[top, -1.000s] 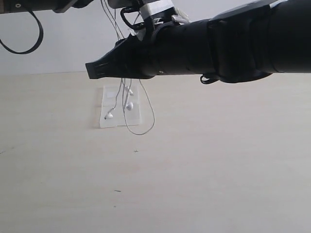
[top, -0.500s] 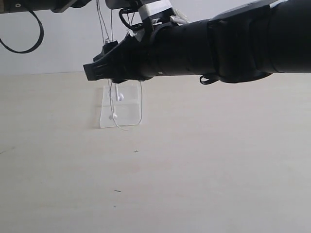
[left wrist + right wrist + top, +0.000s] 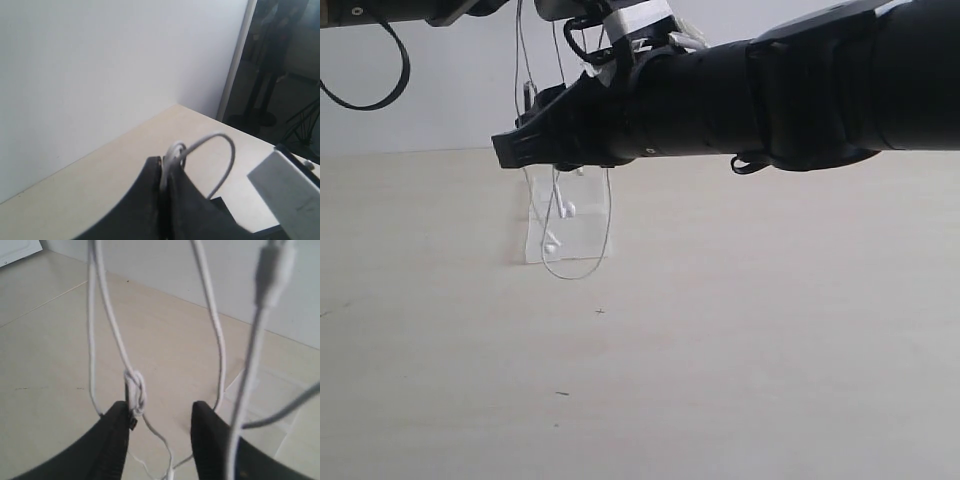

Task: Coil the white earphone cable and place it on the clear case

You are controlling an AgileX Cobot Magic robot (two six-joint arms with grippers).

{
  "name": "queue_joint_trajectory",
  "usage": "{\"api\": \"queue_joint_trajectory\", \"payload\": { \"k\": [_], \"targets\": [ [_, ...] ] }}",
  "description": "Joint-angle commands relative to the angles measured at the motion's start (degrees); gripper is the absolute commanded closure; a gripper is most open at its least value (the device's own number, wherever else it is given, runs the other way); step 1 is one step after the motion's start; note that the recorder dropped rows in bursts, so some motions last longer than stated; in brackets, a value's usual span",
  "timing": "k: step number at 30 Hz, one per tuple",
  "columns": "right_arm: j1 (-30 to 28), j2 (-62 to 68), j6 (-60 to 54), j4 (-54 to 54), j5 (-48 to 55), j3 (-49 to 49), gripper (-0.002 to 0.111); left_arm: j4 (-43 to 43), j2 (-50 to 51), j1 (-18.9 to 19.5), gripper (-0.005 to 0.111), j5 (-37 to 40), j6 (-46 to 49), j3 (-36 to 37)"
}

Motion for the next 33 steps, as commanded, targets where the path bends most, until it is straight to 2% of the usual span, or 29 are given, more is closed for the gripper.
{"api": "queue_joint_trajectory", "payload": {
  "k": [1,15,26,33],
  "targets": [
    [-0.2,-0.3,-0.6,-0.4,0.3,-0.4,0.058,-0.5,-0.1,-0.1,0.107,0.1,-0.4,-0.2],
    [-0.2,-0.3,-0.8,-0.5,0.2,-0.4,0.051,1.7,-0.1,0.6,0.107,5.3,0.8,-0.4],
    [-0.2,-0.3,-0.8,-0.5,-0.6,-0.4,0.05,4.7,-0.1,0.6,0.107,10.3,1.0,-0.4],
    [-0.2,-0.3,-0.8,-0.5,-0.6,-0.4,0.05,4.2,-0.1,0.6,0.107,8.6,1.0,-0.4]
  ]
}}
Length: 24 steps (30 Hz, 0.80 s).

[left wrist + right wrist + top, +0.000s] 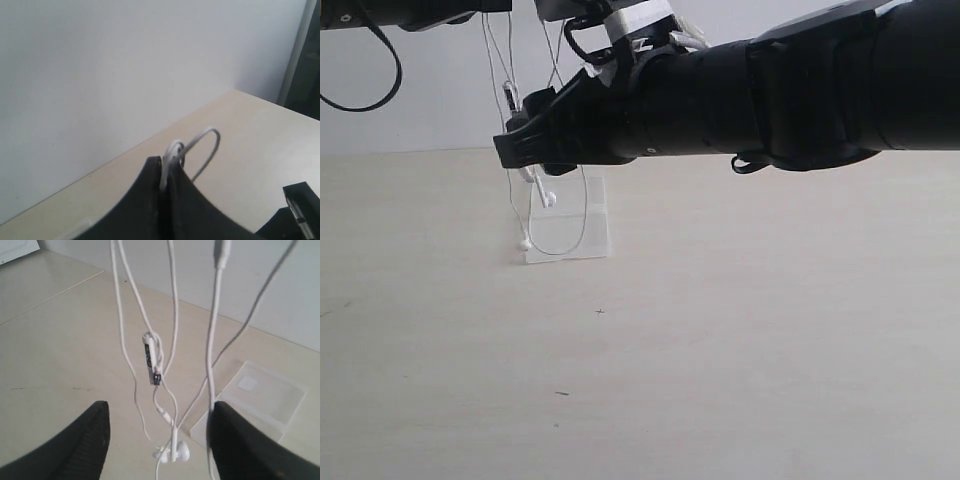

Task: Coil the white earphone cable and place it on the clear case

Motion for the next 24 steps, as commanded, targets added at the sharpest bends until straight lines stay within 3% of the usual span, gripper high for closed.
{"api": "queue_joint_trajectory", "payload": {
  "k": [1,8,15,24],
  "targets": [
    [-0.2,-0.3,-0.4,-0.5,-0.1,-0.4,0.05,-0.7,-0.1,0.1,0.107,-1.5,0.0,-0.4],
    [-0.2,-0.3,-0.2,-0.5,0.4,-0.4,0.05,-1.7,-0.1,-0.1,0.107,-3.1,0.0,-0.4],
    [-0.2,-0.3,-0.1,-0.5,-1.0,-0.4,0.041,-3.0,-0.2,-0.1,0.107,-6.9,-0.1,-0.4],
    [-0.2,-0.3,-0.1,-0.3,-1.3,-0.4,0.041,-3.7,-0.7,-0.3,0.107,-11.3,-0.3,-0.4]
  ]
}}
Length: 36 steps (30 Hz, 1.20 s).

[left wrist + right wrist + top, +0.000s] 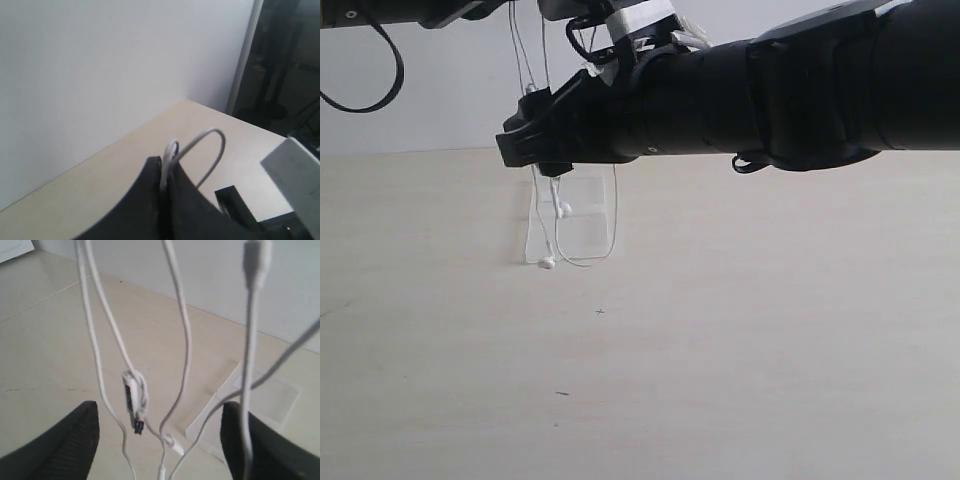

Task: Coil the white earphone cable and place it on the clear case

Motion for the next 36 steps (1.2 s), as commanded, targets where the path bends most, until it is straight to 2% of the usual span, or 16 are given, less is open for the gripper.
{"api": "queue_joint_trajectory", "payload": {
  "k": [1,5,7,9,15,16,31,36],
  "targets": [
    [-0.2,-0.3,-0.1,-0.3,-0.5,-0.4,0.041,-1.0,-0.7,-0.3,0.107,-1.8,-0.3,-0.4],
    [-0.2,-0.3,-0.1,-0.3,-2.0,-0.4,0.043,-1.1,-0.8,-0.3,0.107,-2.4,-1.3,-0.4],
    [-0.2,-0.3,-0.1,-0.3,-3.1,-0.4,0.048,-1.1,-0.8,-0.3,0.107,-2.9,-1.4,-0.4],
    [-0.2,-0.2,-0.1,-0.3,-4.6,-0.4,0.057,-1.8,-0.9,-0.3,0.107,-4.0,-1.4,-0.4],
    [-0.2,0.5,-0.1,-0.3,-5.5,-0.4,0.105,-3.6,-1.5,-0.3,0.107,-5.4,-1.3,-0.4],
    [-0.2,0.7,-0.1,-0.3,-5.5,-0.4,0.108,-3.6,-1.9,-0.3,0.107,-5.4,-1.3,-0.4],
    [-0.2,0.8,-0.5,-0.4,-7.9,-0.4,0.108,1.2,-3.6,-0.3,0.107,-5.5,-3.9,-0.4],
    [-0.2,-0.2,-3.0,-0.4,-10.6,-0.4,0.108,6.6,-3.6,-0.3,0.107,-5.2,-7.3,-0.4]
  ]
}}
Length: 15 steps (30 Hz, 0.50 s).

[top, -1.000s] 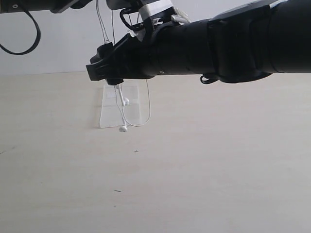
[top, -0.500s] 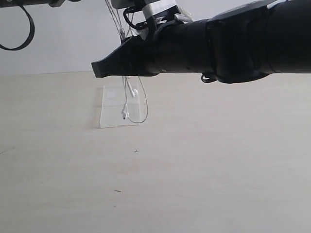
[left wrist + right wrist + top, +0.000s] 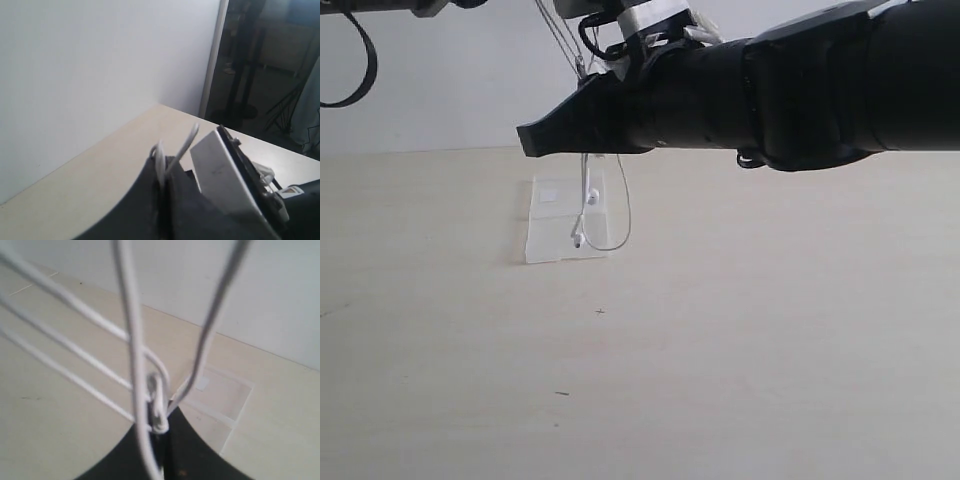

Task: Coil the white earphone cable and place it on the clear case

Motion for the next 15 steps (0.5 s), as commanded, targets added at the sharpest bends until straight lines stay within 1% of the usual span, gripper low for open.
{"api": "queue_joint_trajectory", "payload": {
  "k": [1,6,10,12,14,15],
  "targets": [
    [-0.2,-1.1,-3.7,-0.3,-3.0,-0.1,0.108,3.7,-0.9,-0.2,0.107,0.0,-3.8,-0.4],
    [-0.2,-3.9,-9.9,-0.3,-6.7,-0.1,0.108,4.2,-0.9,-0.2,0.107,0.4,-4.0,-0.4],
    [-0.2,-6.4,-16.2,0.4,-9.4,-0.1,0.108,6.5,-0.9,-0.2,0.107,0.6,-5.3,-0.4],
    [-0.2,-7.3,-22.1,2.6,-10.0,-0.1,0.108,7.4,-0.8,-0.2,0.107,1.2,-6.7,-0.4],
    [-0.2,-8.0,-32.4,9.2,-11.6,-0.1,0.108,8.7,-0.8,-0.2,0.107,1.2,-7.7,-0.4],
    [-0.2,-8.1,-36.6,9.7,-13.9,-0.1,0.108,9.1,-0.8,-0.2,0.107,1.2,-7.9,-0.2]
  ]
}}
